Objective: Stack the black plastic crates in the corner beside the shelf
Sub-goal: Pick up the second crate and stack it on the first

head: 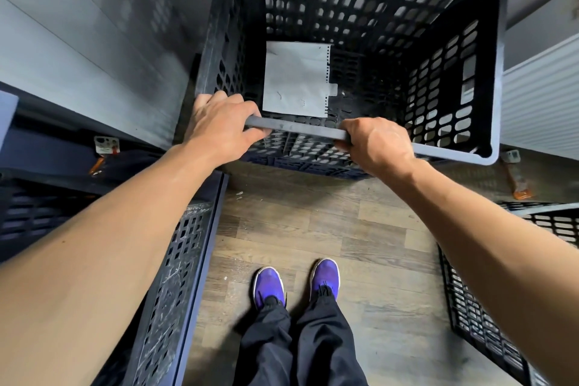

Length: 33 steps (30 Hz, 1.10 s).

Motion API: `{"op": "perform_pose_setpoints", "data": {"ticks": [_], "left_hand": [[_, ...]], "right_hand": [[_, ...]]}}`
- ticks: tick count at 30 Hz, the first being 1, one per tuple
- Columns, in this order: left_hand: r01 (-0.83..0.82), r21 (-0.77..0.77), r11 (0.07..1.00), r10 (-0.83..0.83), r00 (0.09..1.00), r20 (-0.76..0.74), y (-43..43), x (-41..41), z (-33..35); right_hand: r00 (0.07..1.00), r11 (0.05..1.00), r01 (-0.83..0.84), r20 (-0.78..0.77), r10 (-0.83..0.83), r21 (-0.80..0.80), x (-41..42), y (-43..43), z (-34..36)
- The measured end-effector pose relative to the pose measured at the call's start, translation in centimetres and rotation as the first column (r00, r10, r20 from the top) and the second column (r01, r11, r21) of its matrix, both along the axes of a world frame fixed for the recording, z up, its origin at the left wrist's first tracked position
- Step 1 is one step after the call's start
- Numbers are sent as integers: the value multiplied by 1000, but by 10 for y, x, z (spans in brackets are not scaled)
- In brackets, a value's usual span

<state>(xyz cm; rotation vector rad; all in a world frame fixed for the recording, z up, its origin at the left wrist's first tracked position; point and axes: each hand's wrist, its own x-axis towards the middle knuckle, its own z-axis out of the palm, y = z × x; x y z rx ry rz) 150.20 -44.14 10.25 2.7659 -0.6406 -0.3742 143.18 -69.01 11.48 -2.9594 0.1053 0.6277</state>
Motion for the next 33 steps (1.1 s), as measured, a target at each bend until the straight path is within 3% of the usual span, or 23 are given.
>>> {"op": "perform_pose_setpoints", "data": {"ticks": [11, 22, 28, 33], "left_hand": [[-10, 59, 998, 9, 1000, 25, -6, -9, -2], [1, 99, 995, 6, 998, -65, -4, -8, 1], [30, 125, 992, -19, 996, -91, -4, -12, 9], [35, 131, 991, -17, 991, -132, -21, -22, 12]], "right_hand": [[999, 999, 40, 17, -40, -12, -8, -2, -10], [999, 1000, 20, -32, -19, 11, -6, -1, -4], [994, 1000, 3, 106, -5, 23, -22, -4, -10], [992, 994, 48, 112, -59, 101, -45, -10, -2]]}}
